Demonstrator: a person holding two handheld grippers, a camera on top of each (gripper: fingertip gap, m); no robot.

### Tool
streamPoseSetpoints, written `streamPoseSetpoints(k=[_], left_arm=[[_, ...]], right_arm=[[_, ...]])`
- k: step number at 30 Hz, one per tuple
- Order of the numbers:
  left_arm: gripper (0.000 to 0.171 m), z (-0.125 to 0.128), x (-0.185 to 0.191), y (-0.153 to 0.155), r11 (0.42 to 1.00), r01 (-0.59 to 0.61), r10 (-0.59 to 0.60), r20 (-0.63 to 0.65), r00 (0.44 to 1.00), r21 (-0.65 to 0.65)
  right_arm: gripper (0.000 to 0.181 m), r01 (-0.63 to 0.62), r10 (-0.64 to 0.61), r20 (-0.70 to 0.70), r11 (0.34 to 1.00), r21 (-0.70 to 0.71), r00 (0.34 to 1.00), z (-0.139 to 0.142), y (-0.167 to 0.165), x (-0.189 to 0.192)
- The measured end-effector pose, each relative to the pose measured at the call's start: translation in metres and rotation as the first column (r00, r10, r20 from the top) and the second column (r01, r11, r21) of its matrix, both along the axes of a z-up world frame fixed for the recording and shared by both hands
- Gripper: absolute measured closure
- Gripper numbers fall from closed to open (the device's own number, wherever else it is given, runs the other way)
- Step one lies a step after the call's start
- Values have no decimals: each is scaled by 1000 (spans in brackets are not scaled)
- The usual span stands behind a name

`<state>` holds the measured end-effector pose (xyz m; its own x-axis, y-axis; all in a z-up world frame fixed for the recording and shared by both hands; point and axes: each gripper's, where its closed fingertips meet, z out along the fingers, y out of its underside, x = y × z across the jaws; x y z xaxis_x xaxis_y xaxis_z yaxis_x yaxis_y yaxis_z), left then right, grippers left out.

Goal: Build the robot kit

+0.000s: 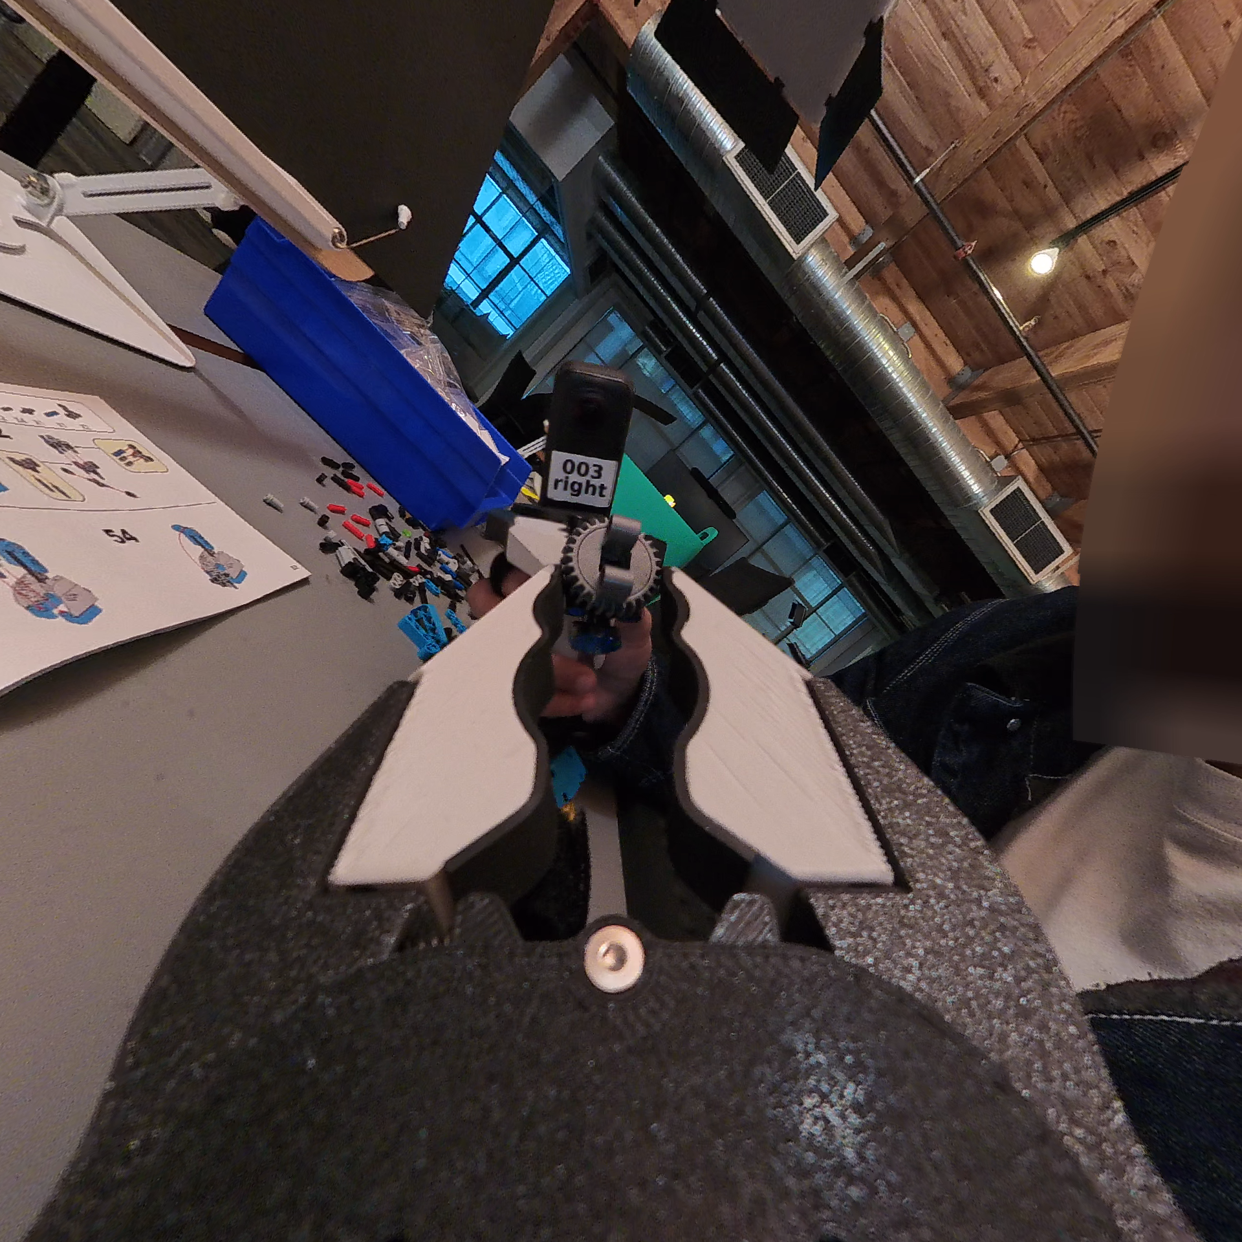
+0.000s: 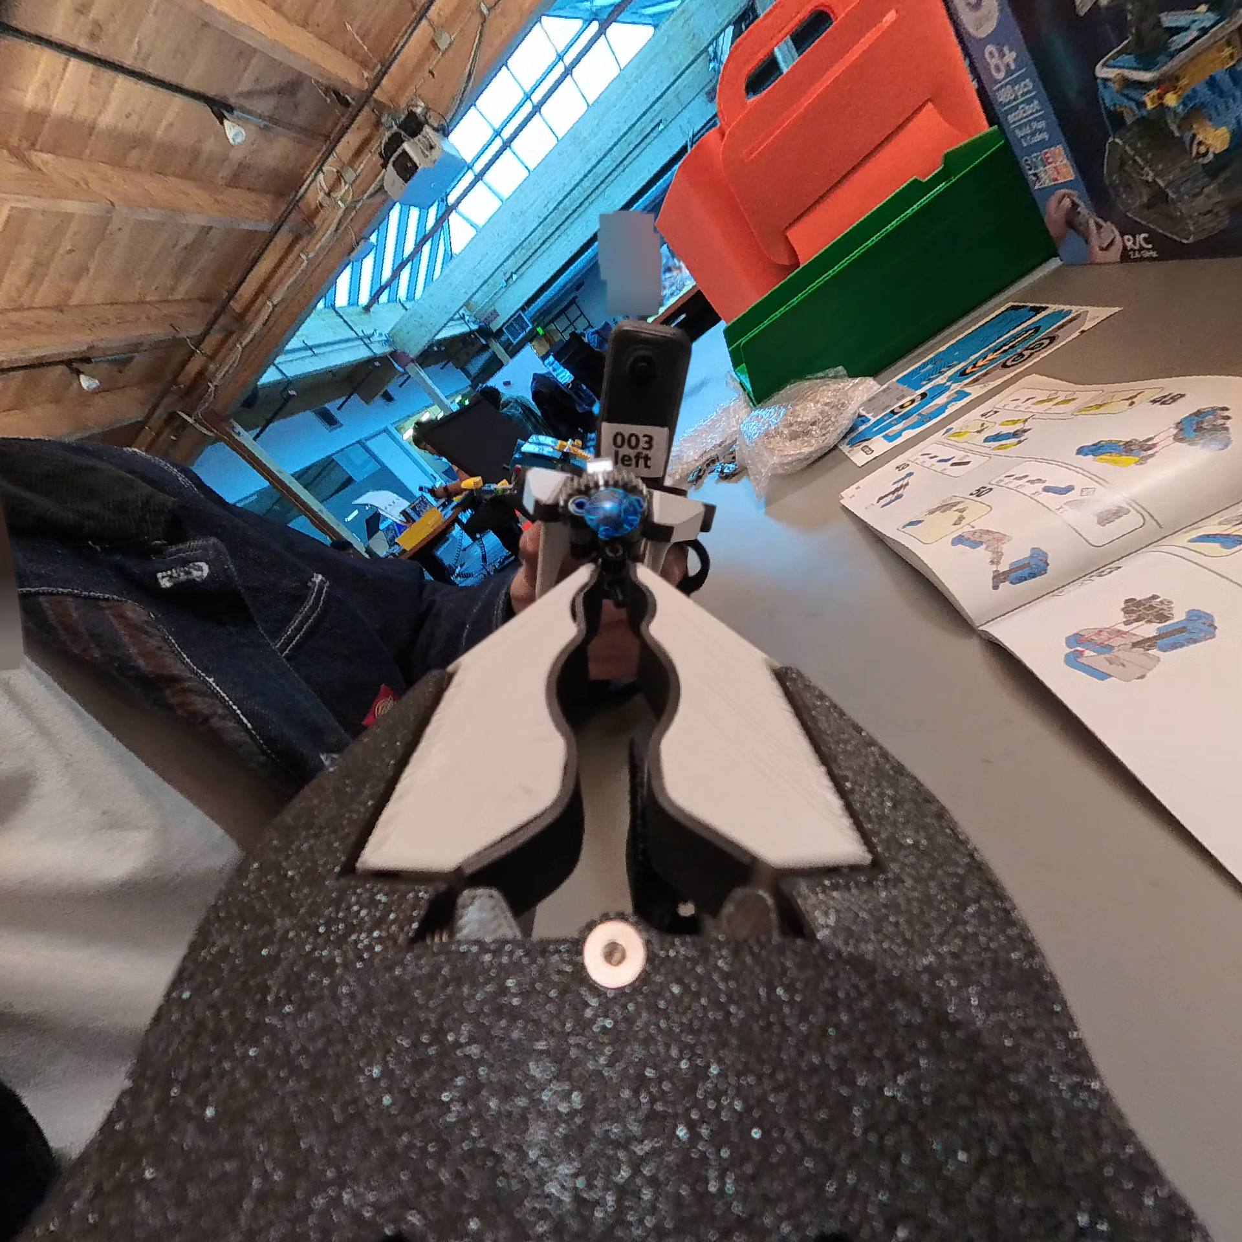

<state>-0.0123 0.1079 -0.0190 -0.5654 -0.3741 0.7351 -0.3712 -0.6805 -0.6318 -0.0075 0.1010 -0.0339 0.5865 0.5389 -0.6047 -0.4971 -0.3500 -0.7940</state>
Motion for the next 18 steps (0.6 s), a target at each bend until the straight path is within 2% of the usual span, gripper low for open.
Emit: streamPoseSetpoints(k=[3,5,12,15,18], left_arm=[[144,1,-1,-1,1000,16,-16,-1,1000,-10],[144,0,-1,-1,1000,8,-8,-1,1000,1],[144,-1,0,5,1000,-5,4,-18,1000,-11],[144,-4,2,10,999,-15,13,-42,999,-42],[144,-16,7,12,999,-35,33,-99,995,-14]], right_arm=[[181,-45,48,114,999,-26,992,-12,-2,-14],[181,-13,16,190,1000,-21,982,-16,1,-16],[176,18,-6,178,997,-70,984,-25,3,-3],[176,49,-29,220,995,-88,975,-31,5,1],[172,78,-37,313,990,-120,949,-42,6,3]])
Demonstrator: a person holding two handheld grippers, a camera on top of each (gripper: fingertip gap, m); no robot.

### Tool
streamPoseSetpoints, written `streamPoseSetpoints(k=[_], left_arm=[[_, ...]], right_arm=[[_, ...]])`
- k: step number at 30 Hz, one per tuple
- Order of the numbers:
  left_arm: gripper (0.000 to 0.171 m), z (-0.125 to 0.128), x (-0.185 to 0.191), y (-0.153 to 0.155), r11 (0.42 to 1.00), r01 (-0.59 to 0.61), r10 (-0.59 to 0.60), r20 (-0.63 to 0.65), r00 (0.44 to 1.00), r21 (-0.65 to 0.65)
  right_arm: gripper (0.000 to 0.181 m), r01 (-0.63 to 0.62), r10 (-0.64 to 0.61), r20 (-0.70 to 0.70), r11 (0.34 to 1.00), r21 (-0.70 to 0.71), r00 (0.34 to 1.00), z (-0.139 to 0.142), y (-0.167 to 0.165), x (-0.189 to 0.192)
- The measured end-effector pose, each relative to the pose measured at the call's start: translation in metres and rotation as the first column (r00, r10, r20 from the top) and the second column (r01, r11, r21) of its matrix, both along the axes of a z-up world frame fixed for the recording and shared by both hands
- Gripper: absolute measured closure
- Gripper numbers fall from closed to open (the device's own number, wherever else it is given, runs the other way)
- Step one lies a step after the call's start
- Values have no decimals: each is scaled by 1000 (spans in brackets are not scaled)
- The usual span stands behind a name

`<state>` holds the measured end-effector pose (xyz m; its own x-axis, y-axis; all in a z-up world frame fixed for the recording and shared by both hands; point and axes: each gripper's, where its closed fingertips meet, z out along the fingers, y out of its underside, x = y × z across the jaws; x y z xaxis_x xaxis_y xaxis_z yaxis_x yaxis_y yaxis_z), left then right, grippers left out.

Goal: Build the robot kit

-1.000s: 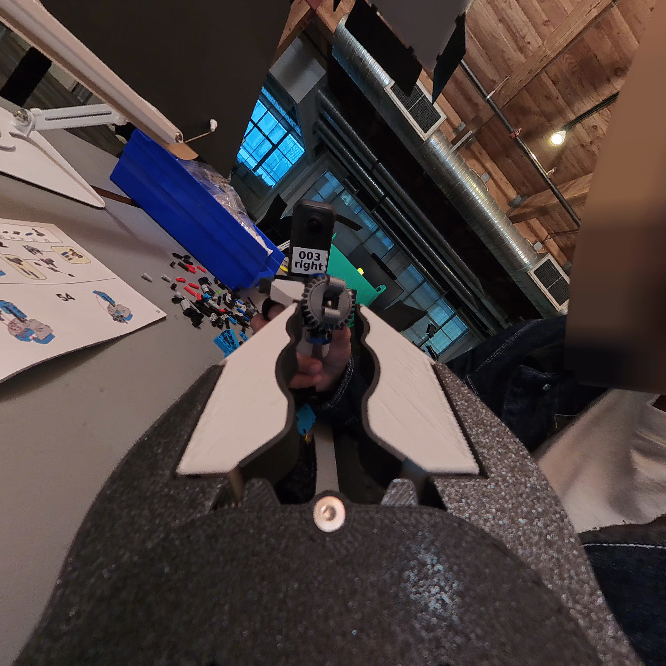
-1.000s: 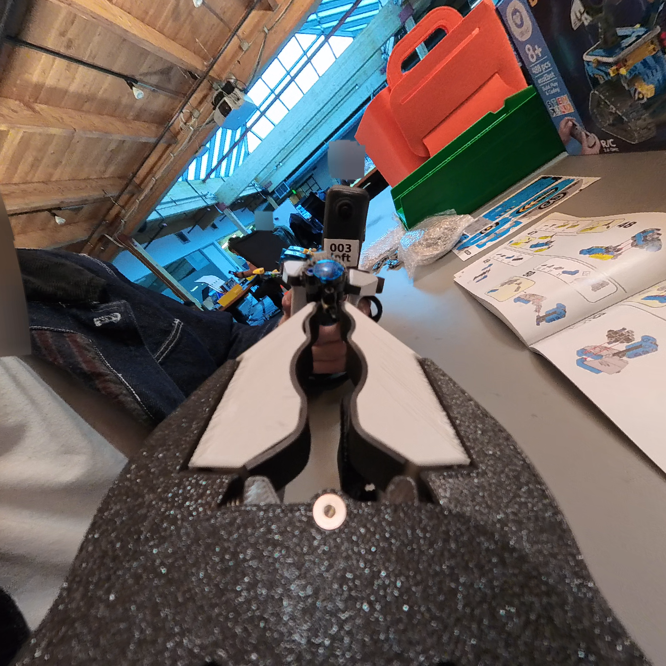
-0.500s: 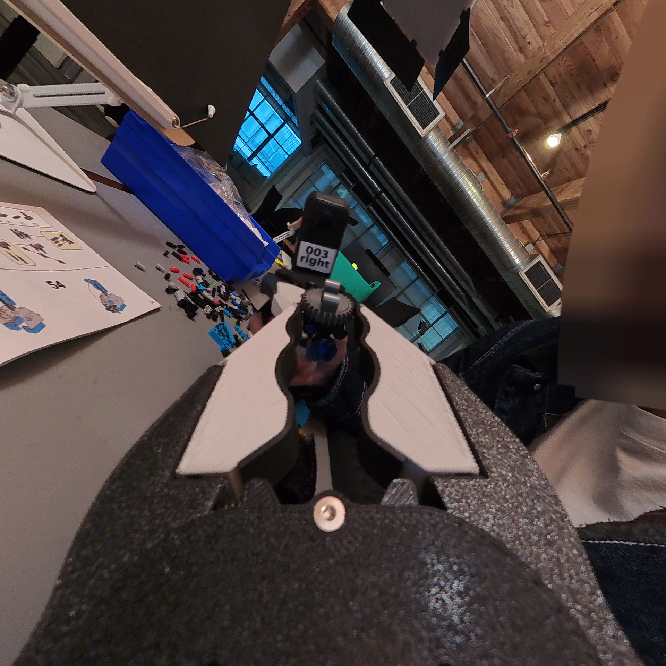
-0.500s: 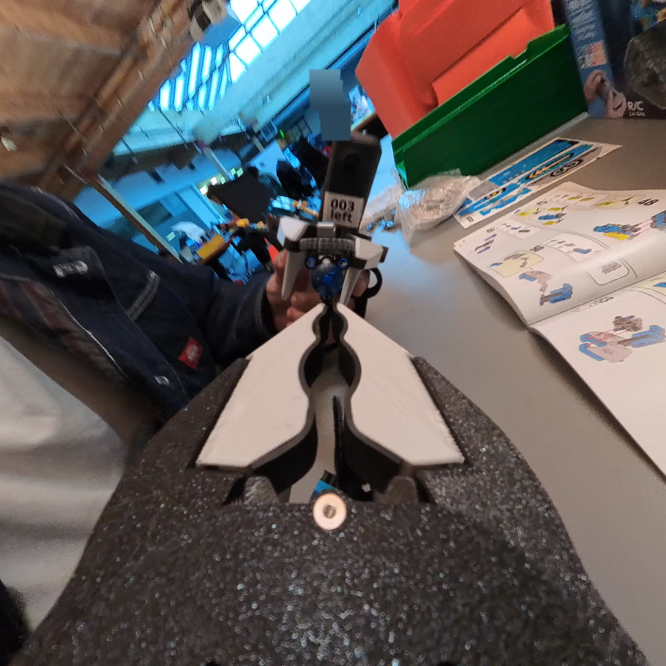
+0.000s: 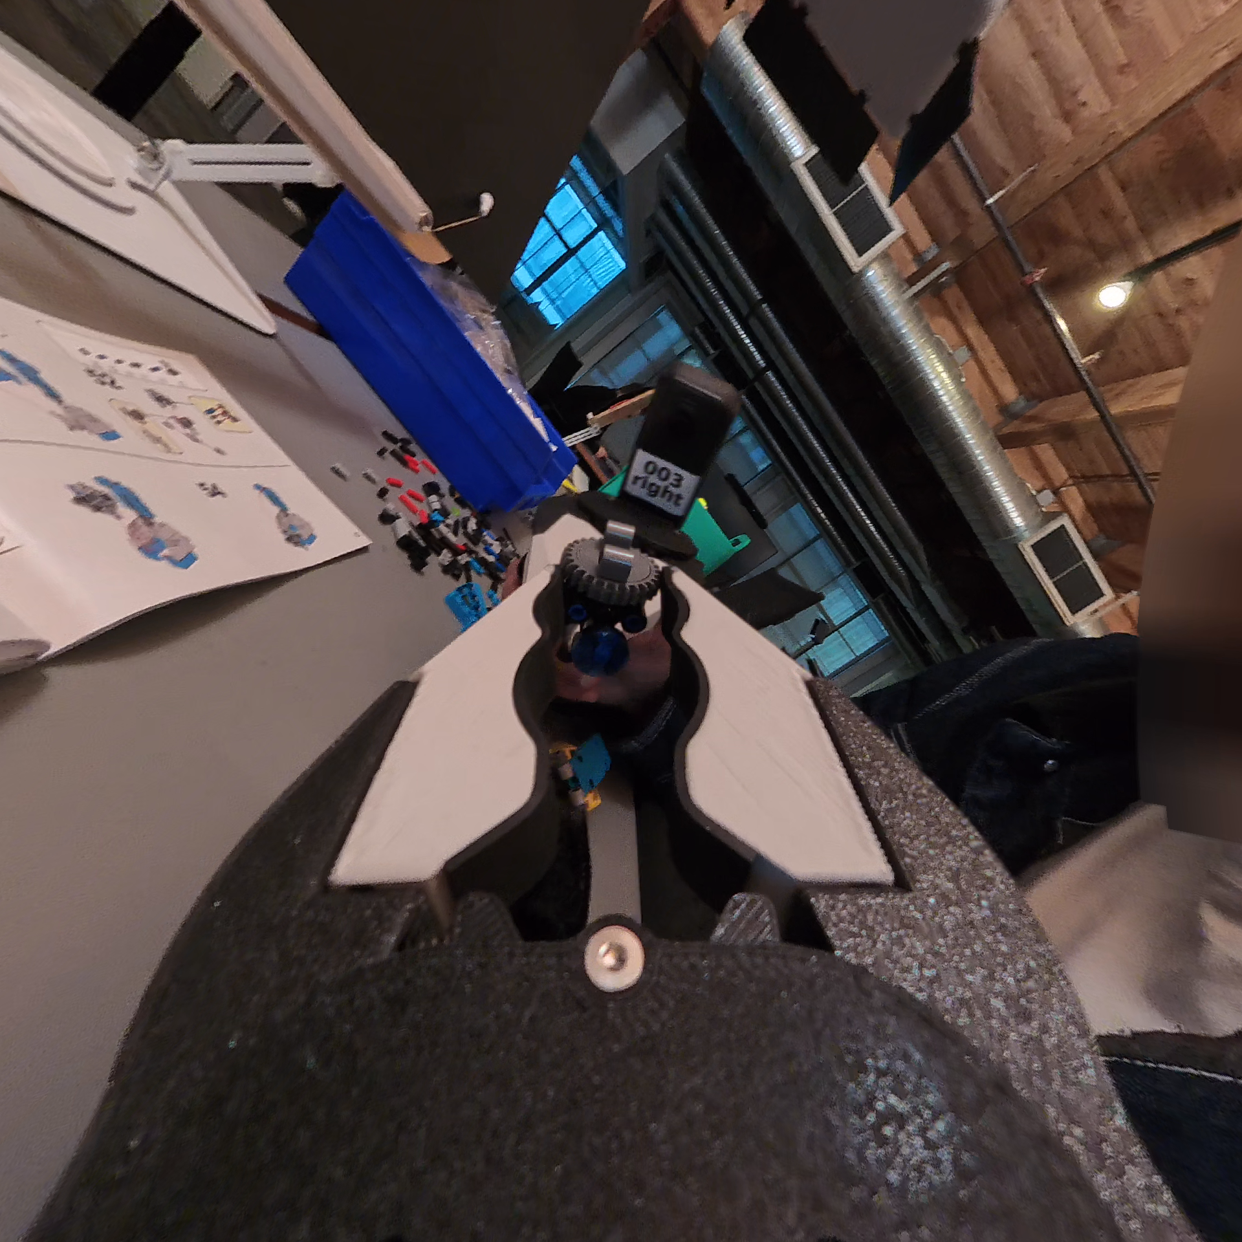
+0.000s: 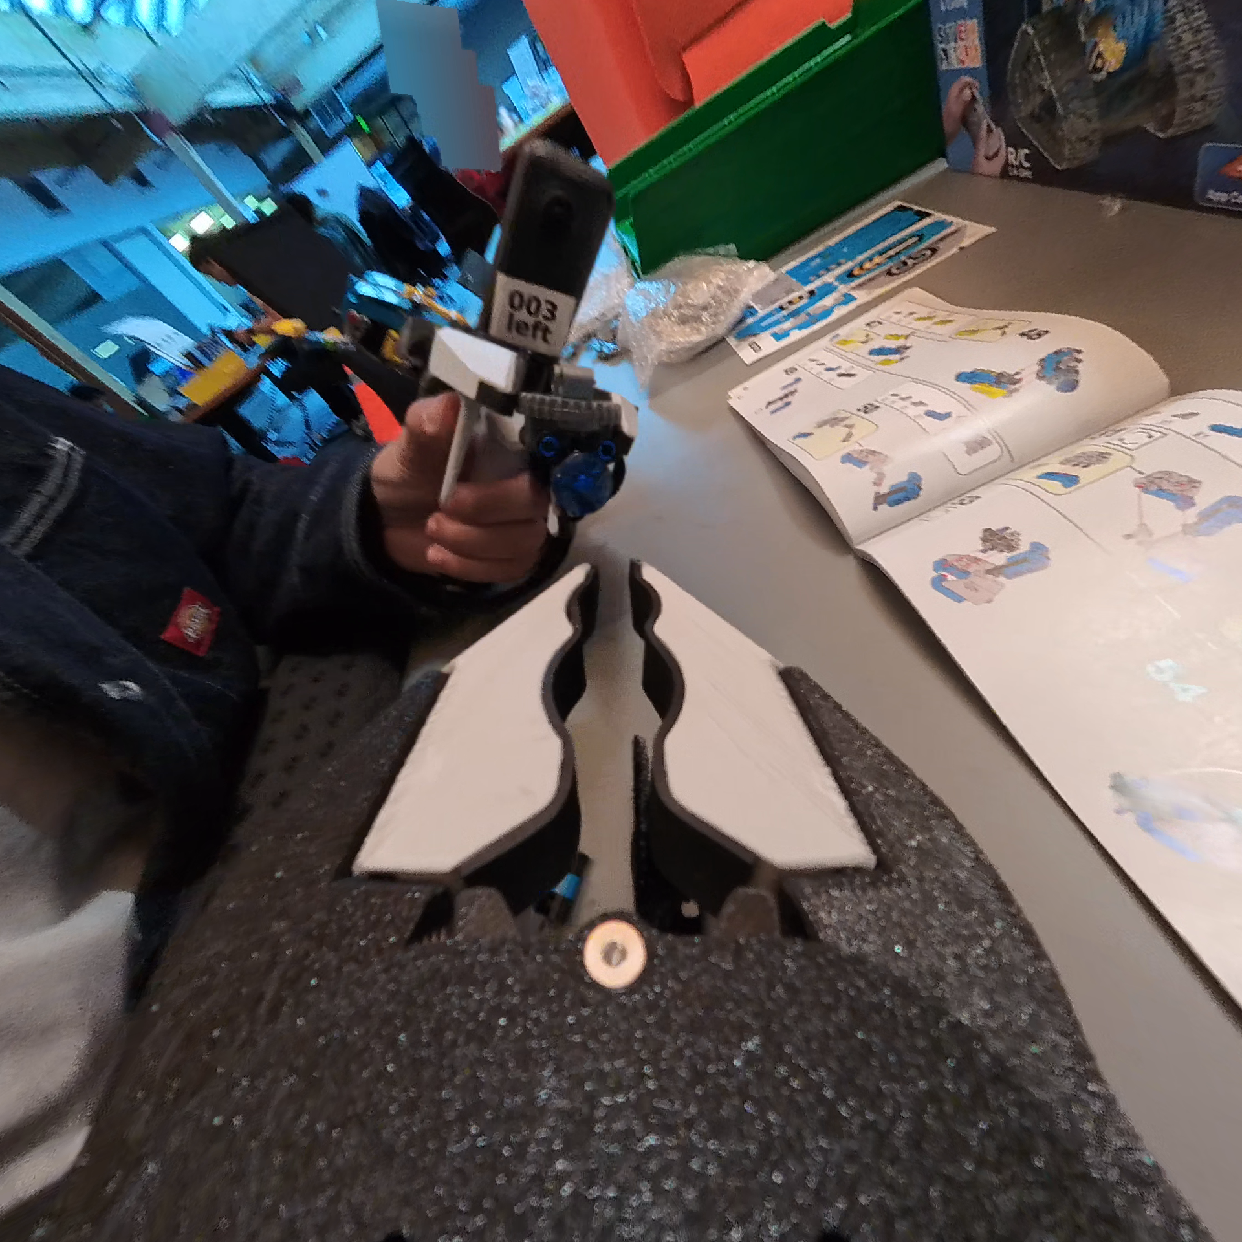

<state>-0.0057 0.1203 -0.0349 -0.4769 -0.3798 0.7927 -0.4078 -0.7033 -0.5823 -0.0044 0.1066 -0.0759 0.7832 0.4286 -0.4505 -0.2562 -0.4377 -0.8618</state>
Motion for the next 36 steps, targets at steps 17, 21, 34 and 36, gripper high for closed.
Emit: streamPoseSetpoints(k=[17,21,34,36], left_arm=[[143,-58,9,6,954,-30,108,-249,962,298],[143,-57,7,-1,947,-13,95,-242,966,320],[143,5,-10,-30,886,-29,3,58,998,463],[143,10,-13,-36,833,-63,1,113,994,550]], right_arm=[[129,167,122,554,882,-442,823,-83,-99,-34],[151,226,43,571,892,-392,820,-82,-89,-39],[159,165,-265,-671,964,-211,692,38,-65,9],[159,144,-224,-744,975,-172,629,50,-62,5]])
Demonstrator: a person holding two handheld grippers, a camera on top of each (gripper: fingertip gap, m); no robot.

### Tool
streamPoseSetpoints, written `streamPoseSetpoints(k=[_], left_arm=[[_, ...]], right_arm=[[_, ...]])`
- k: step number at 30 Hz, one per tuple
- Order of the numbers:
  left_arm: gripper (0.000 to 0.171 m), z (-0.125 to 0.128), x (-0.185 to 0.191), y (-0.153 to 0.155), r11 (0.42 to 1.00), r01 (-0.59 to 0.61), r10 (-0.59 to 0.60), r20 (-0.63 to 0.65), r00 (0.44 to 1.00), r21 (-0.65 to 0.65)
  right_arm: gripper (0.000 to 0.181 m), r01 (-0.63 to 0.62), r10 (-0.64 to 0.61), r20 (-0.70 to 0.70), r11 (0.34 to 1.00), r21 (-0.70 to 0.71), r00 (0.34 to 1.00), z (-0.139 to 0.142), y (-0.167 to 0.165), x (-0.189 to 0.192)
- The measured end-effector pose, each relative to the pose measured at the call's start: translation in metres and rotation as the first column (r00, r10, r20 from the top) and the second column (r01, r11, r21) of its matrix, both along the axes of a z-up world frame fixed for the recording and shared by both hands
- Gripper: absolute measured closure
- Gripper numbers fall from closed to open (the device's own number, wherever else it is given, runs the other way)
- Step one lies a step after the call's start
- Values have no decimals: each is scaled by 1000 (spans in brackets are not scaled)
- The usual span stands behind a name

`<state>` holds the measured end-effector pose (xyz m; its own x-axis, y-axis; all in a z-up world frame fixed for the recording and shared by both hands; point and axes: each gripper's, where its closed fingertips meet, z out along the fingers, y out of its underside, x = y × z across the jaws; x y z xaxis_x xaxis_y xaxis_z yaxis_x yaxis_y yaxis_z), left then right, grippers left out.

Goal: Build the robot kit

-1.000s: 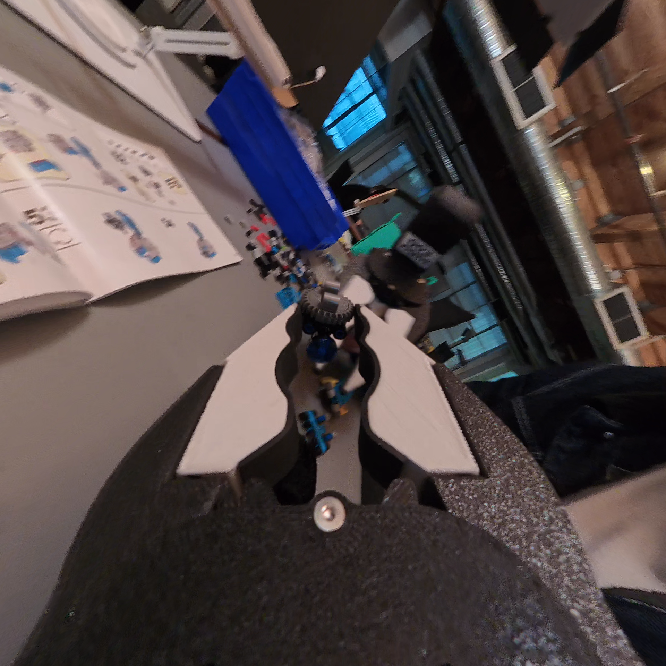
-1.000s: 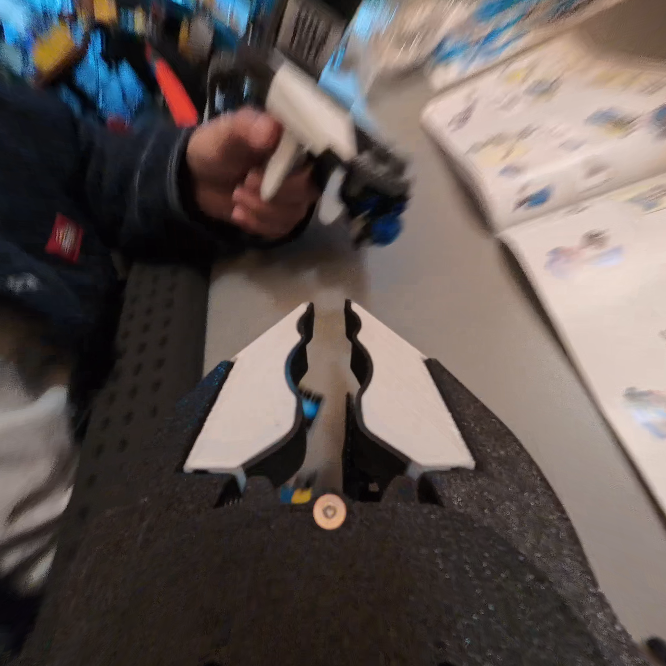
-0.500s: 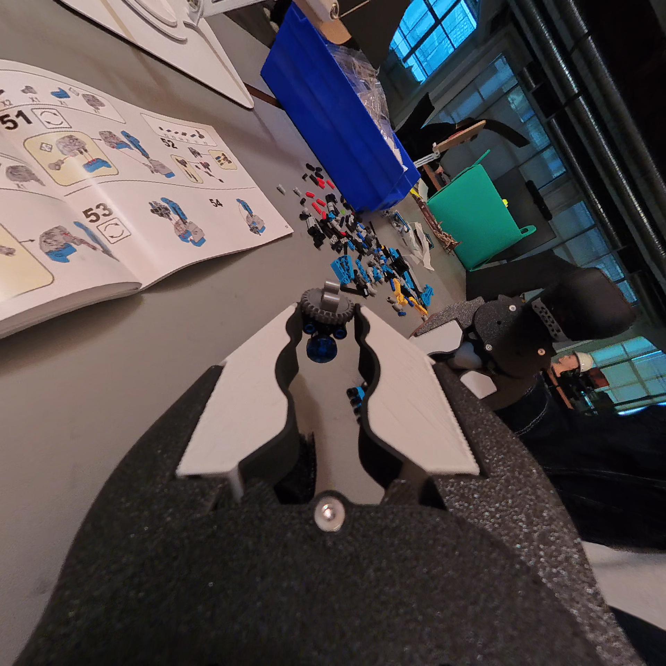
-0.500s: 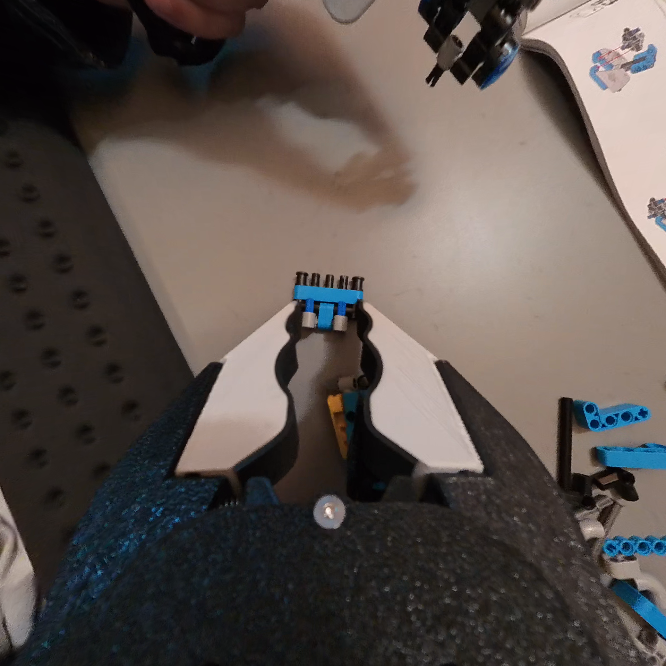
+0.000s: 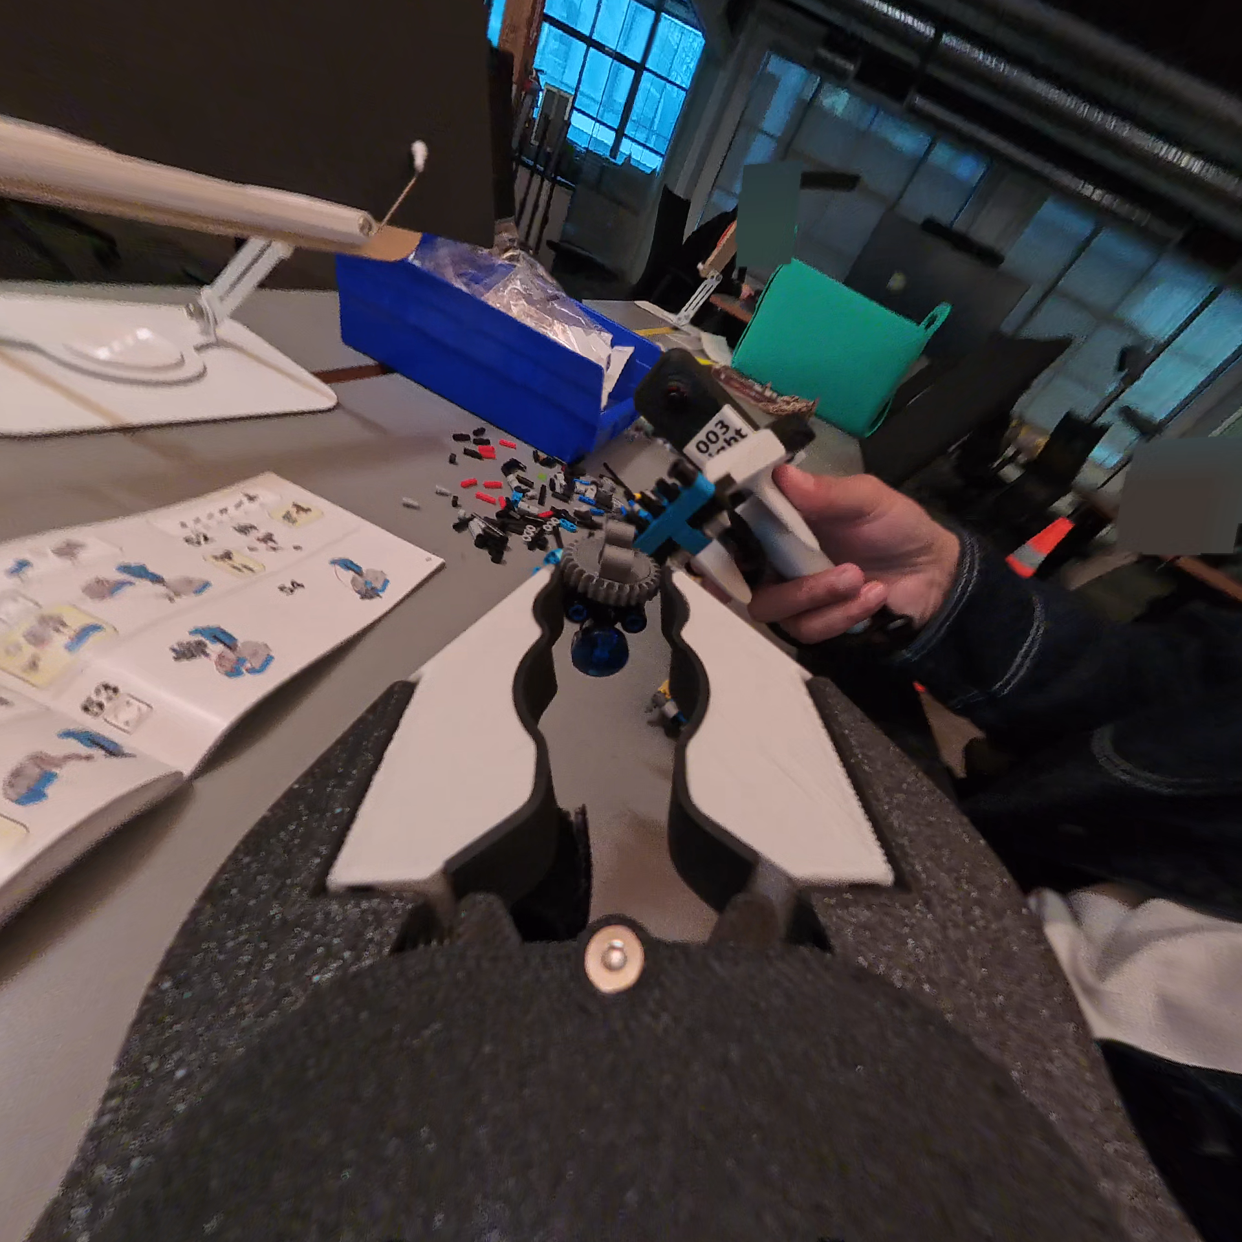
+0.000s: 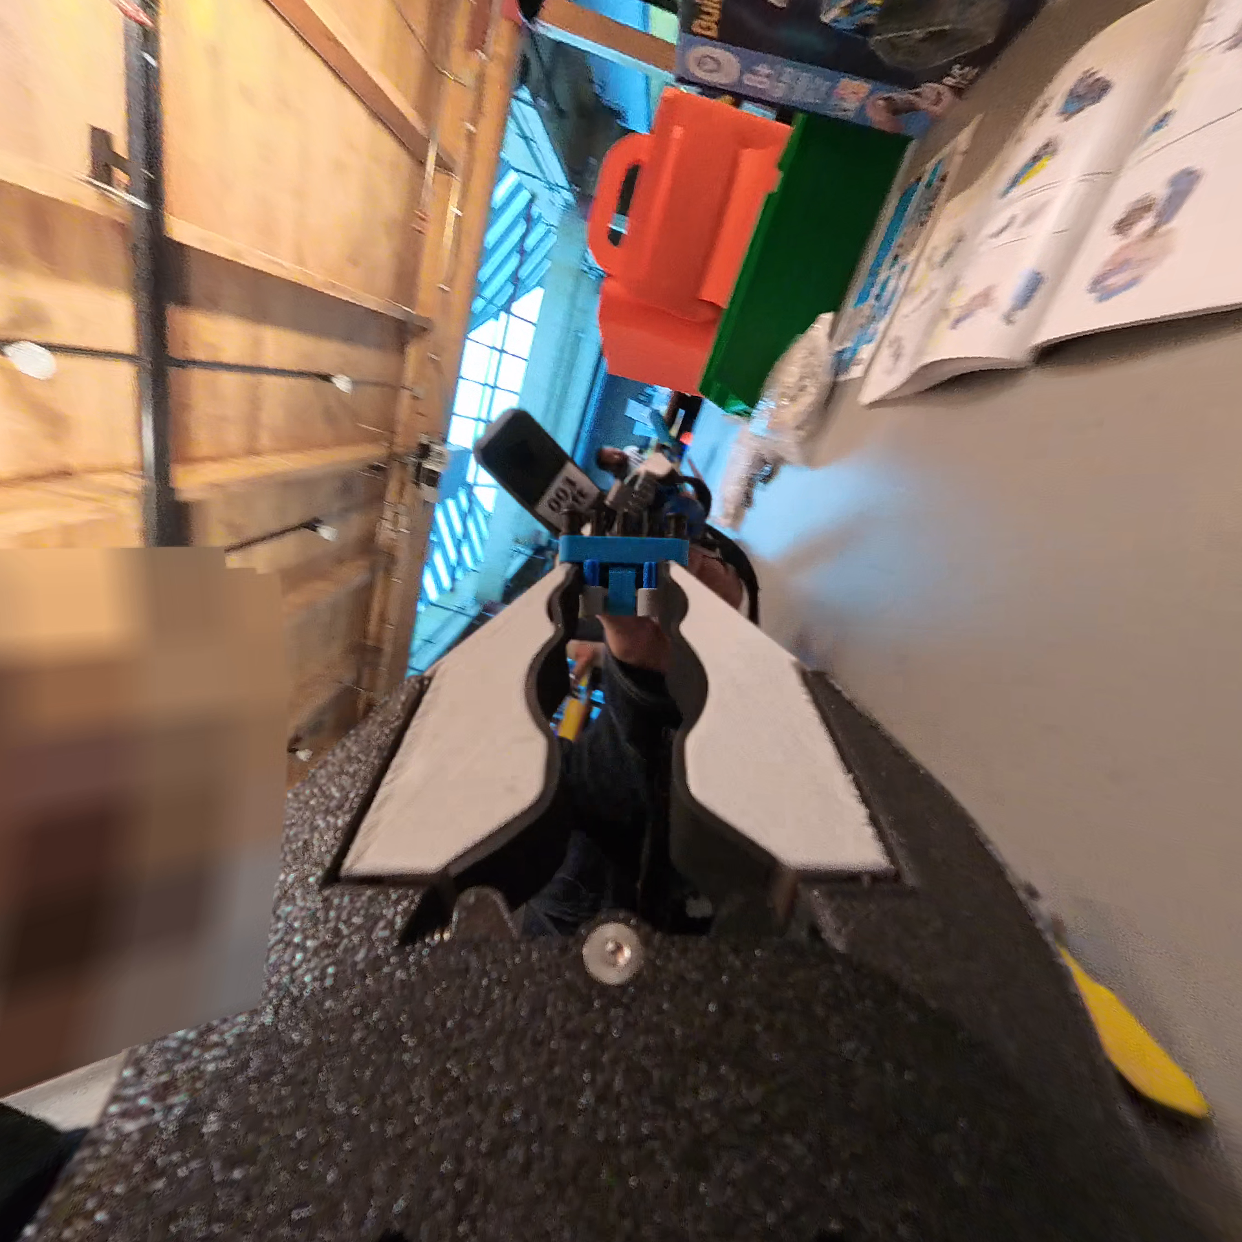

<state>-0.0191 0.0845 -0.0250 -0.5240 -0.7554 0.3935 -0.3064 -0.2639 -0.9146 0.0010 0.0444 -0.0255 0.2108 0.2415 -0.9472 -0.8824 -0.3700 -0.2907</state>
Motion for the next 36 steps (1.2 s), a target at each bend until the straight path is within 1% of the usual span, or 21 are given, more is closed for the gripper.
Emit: streamPoseSetpoints(k=[3,6,7,9,11,13,15,17,19,20,21,22,23,25,27,28,29,31,33,34,36], left_arm=[[143,6,-4,-10,994,-10,1,78,997,110],[143,12,-6,-14,973,-59,22,168,986,221],[143,14,-7,-16,963,-76,25,195,981,258],[143,15,-7,-16,930,-127,40,248,968,346],[143,15,-7,-16,898,-171,53,286,957,405],[143,13,-4,-14,869,-212,73,308,949,448],[143,11,-3,-12,839,-243,77,335,939,487],[143,11,-1,-10,805,-281,85,367,926,522],[143,9,1,-6,765,-315,95,386,918,561],[143,8,2,-4,748,-328,100,391,915,577],[143,7,3,-3,735,-336,102,394,913,588],[143,6,3,-2,724,-346,106,399,911,597],[143,5,3,-2,713,-349,104,401,910,608],[143,4,4,-3,695,-355,97,408,908,625],[143,4,4,-4,684,-360,93,414,906,634],[143,4,4,-3,677,-371,99,421,902,636],[143,6,4,-3,666,-383,101,432,896,639],[143,5,4,-3,643,-394,95,442,892,657],[143,4,4,-5,611,-404,83,453,888,681],[143,3,4,-7,599,-401,71,452,889,693],[143,1,3,-11,575,-402,54,457,888,713]], right_arm=[[159,1,3,-71,998,57,997,12,4,-4],[159,14,-9,-60,997,80,998,18,10,-5],[159,19,-13,-55,994,107,998,23,11,-4],[159,31,-28,-24,986,162,999,32,13,-2],[159,16,-22,26,979,202,999,36,15,-3],[159,-8,4,15,961,277,1000,43,14,-3],[159,-8,3,17,950,313,1000,43,16,-1],[159,-3,-35,119,952,306,992,34,19,-1],[159,26,-102,290,966,256,952,25,22,0],[159,52,-150,402,968,245,903,24,22,2],[158,73,-191,524,969,237,830,23,21,3],[159,96,-226,633,968,233,740,22,21,4],[159,130,-274,710,959,252,649,23,19,6],[159,167,-355,802,935,313,481,30,16,5],[159,189,-364,882,929,319,299,28,18,6],[159,188,-364,901,927,325,239,27,19,4],[159,175,-361,906,928,328,221,26,21,0],[159,164,-363,902,929,332,232,26,23,-7],[159,176,-356,891,932,317,281,23,26,-8],[158,180,-353,875,934,309,332,22,26,-8],[159,188,-362,813,932,310,455,25,26,-7]])
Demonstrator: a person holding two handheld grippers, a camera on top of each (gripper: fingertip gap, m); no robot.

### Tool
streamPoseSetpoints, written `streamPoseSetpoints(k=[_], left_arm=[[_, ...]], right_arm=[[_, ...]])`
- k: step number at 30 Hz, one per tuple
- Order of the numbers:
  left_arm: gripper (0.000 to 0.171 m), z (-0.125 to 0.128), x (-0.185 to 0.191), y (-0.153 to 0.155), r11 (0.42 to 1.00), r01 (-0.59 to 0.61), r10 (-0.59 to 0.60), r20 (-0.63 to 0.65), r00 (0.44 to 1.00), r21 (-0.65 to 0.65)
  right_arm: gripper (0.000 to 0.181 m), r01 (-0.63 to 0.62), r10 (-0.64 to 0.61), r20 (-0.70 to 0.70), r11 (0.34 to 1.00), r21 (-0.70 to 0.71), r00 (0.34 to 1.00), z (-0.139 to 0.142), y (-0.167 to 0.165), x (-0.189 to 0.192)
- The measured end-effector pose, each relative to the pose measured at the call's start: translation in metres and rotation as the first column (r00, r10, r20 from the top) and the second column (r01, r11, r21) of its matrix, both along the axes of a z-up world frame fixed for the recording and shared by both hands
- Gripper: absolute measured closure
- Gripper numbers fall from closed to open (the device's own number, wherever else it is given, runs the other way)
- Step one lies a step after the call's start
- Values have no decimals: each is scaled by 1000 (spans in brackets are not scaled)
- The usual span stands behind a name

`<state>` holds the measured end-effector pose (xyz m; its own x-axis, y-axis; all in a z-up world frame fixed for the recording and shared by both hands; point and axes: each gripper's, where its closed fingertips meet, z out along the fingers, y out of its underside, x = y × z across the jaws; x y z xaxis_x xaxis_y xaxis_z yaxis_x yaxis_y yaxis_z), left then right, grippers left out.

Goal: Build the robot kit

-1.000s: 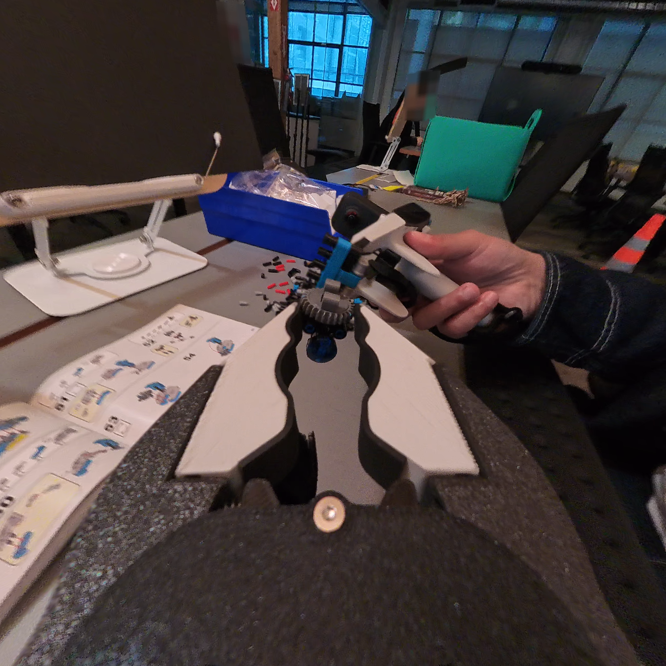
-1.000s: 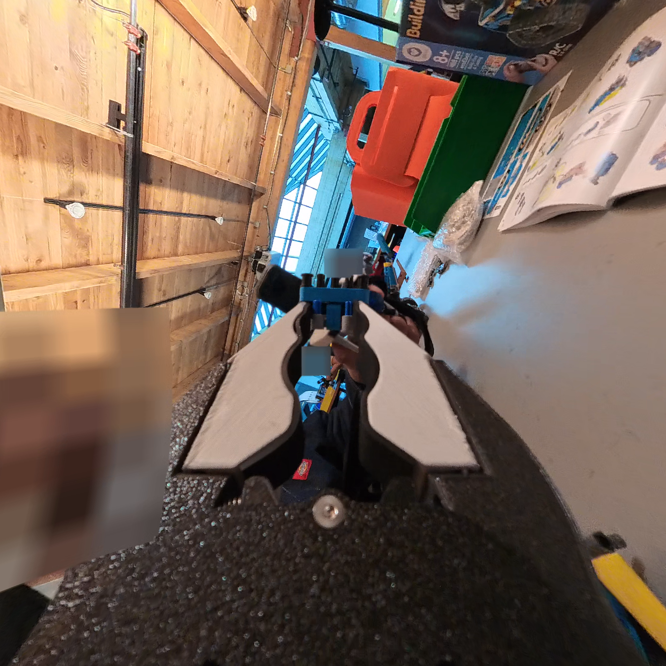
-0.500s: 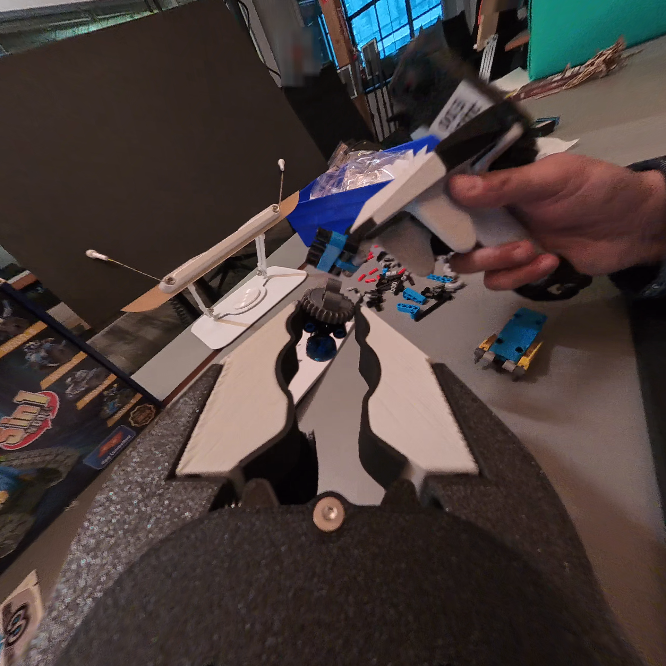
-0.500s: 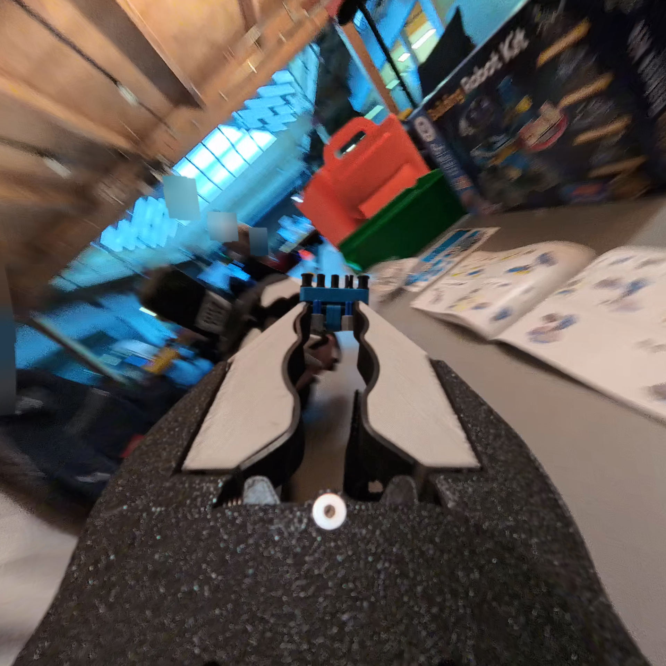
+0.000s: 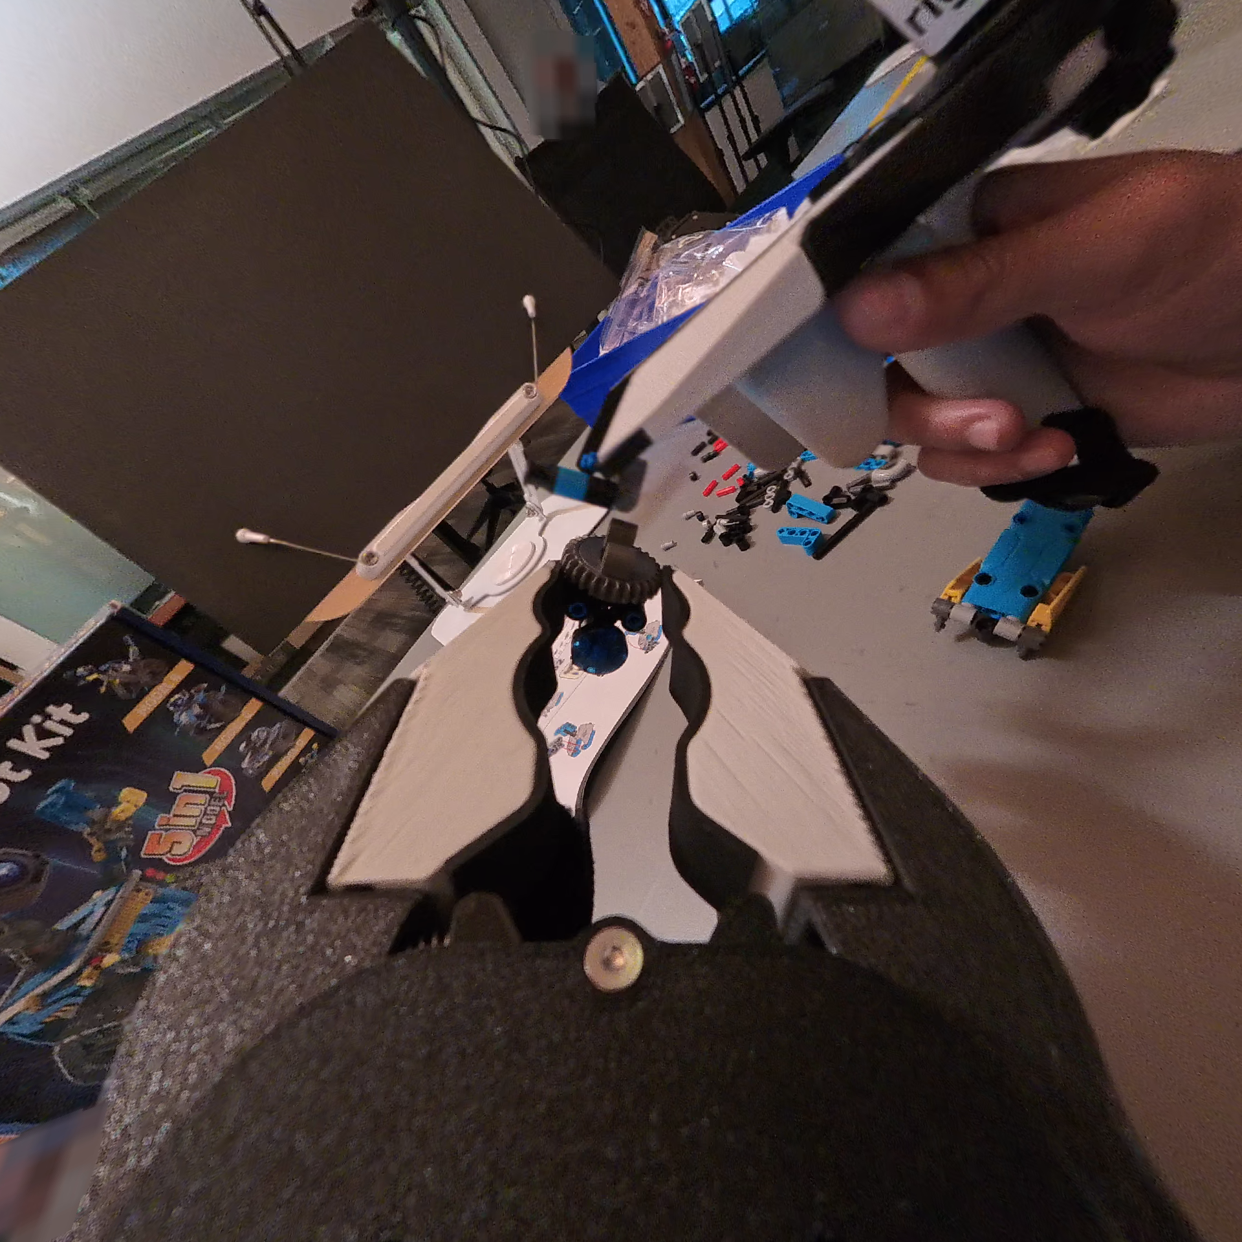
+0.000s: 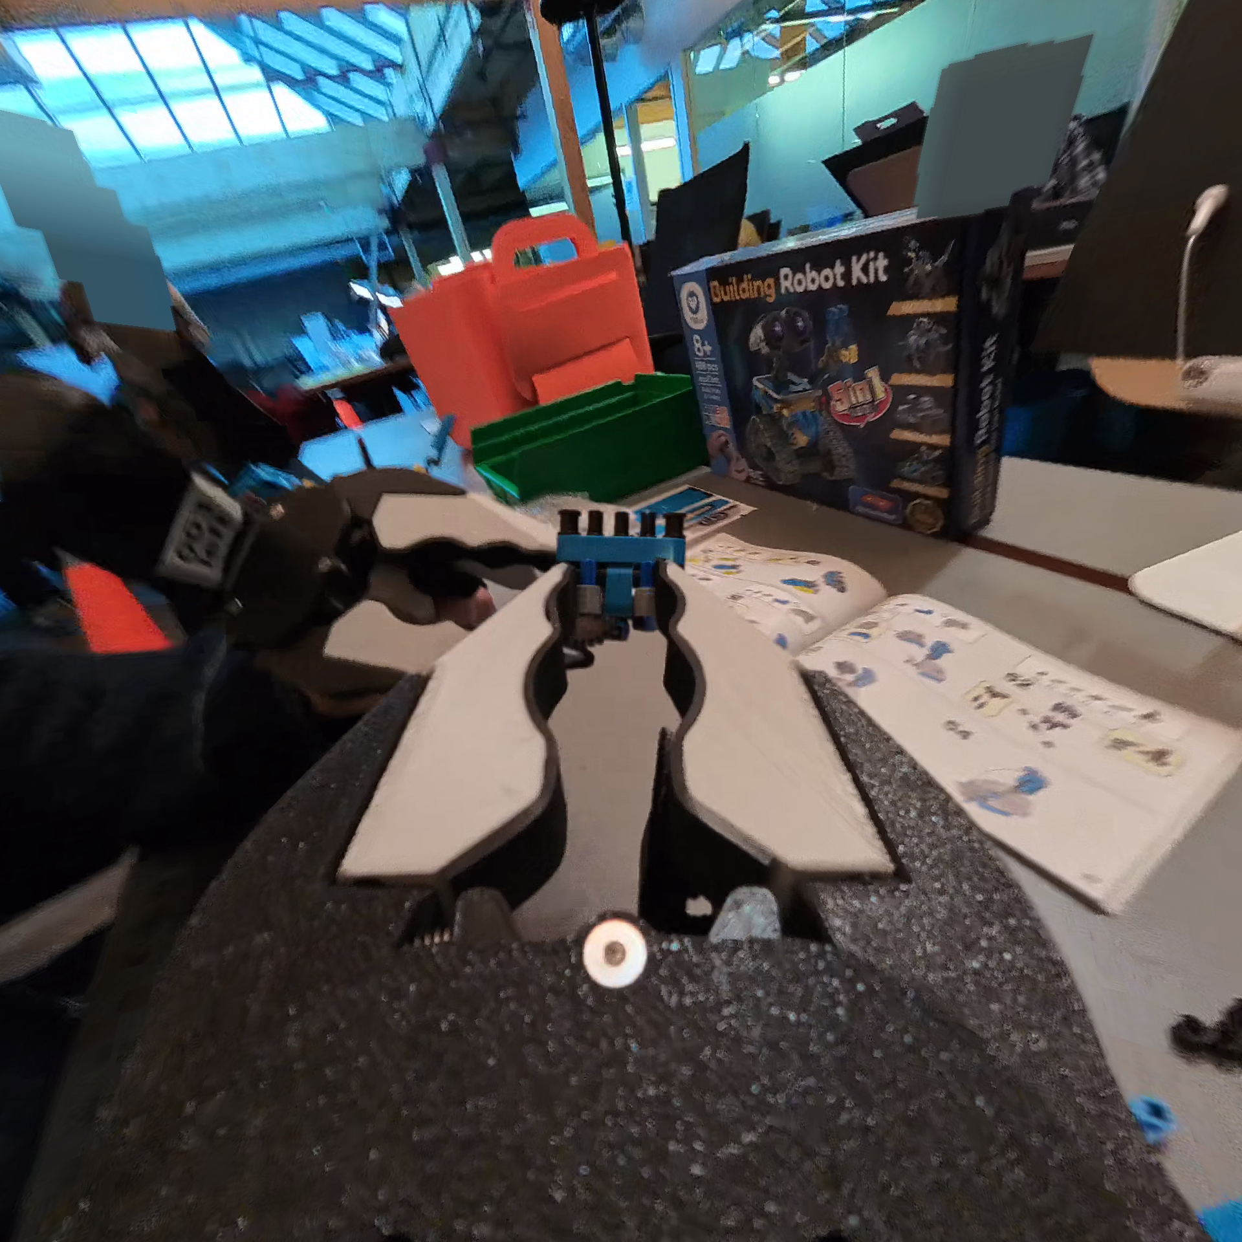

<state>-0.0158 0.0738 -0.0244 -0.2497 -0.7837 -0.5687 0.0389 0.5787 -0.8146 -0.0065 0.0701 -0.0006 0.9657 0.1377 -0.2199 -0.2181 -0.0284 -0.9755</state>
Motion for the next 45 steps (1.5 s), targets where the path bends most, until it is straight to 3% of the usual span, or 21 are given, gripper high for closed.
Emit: streamPoseSetpoints(k=[2,6,8,10,14,16,18,20,22,24,26,27,29,31,33,36,40,42,45], left_arm=[[143,-3,0,-3,1000,2,-1,-2,1000,30],[143,-8,3,4,997,-35,36,-13,999,66],[143,-11,4,8,998,-35,37,-47,998,45],[143,-15,3,9,1000,-8,6,-93,996,-12],[143,-16,-2,1,988,77,-98,-153,983,-133],[143,-23,-4,-6,977,121,-156,-206,966,-173],[143,-32,-11,-19,953,194,-255,-268,929,-234],[143,-38,-24,-37,898,293,-400,-327,857,-329],[143,-51,-44,-53,822,356,-544,-430,721,-444],[143,-75,-73,-61,768,380,-638,-561,527,-515],[143,-96,-88,-59,764,354,-645,-646,408,-538],[143,-103,-101,-60,742,351,-668,-675,314,-571],[143,-113,-112,-57,720,323,-688,-691,222,-614],[143,-113,-126,-59,660,300,-740,-665,99,-689],[143,-113,-131,-57,632,273,-760,-649,35,-725],[140,-114,-126,-53,637,224,-758,-652,8,-738],[136,-124,-115,-44,707,189,-702,-709,67,-682],[132,-124,-109,-40,737,161,-675,-729,116,-657],[120,-122,-107,-35,812,109,-582,-780,231,-574]], right_arm=[[159,-8,9,-52,1000,19,999,2,-2,3],[159,29,-29,38,1000,2,999,1,-3,6],[159,60,-55,169,998,-26,984,0,-5,7],[159,54,-24,379,996,-70,925,-3,-6,2],[158,72,152,724,961,-268,672,-27,-9,1],[159,66,224,847,955,-290,482,-25,-13,3],[159,47,312,898,938,-342,311,-26,-19,3],[159,-21,449,868,890,-455,213,-36,-29,-4],[159,-91,563,799,825,-558,212,-44,-40,-15],[159,-173,654,714,755,-632,250,-55,-53,-30],[159,-275,709,634,705,-654,308,-69,-61,-49],[159,-326,729,594,684,-653,339,-78,-63,-60],[159,-385,746,549,665,-640,376,-98,-62,-76],[159,-421,748,530,663,-619,398,-115,-59,-88],[159,-411,742,532,669,-619,407,-128,-56,-95],[159,-394,745,522,665,-635,415,-139,-55,-101],[159,-349,745,499,656,-669,442,-150,-55,-98],[158,-348,742,467,650,-675,481,-151,-55,-96],[159,-350,730,399,640,-684,554,-153,-55,-94]])
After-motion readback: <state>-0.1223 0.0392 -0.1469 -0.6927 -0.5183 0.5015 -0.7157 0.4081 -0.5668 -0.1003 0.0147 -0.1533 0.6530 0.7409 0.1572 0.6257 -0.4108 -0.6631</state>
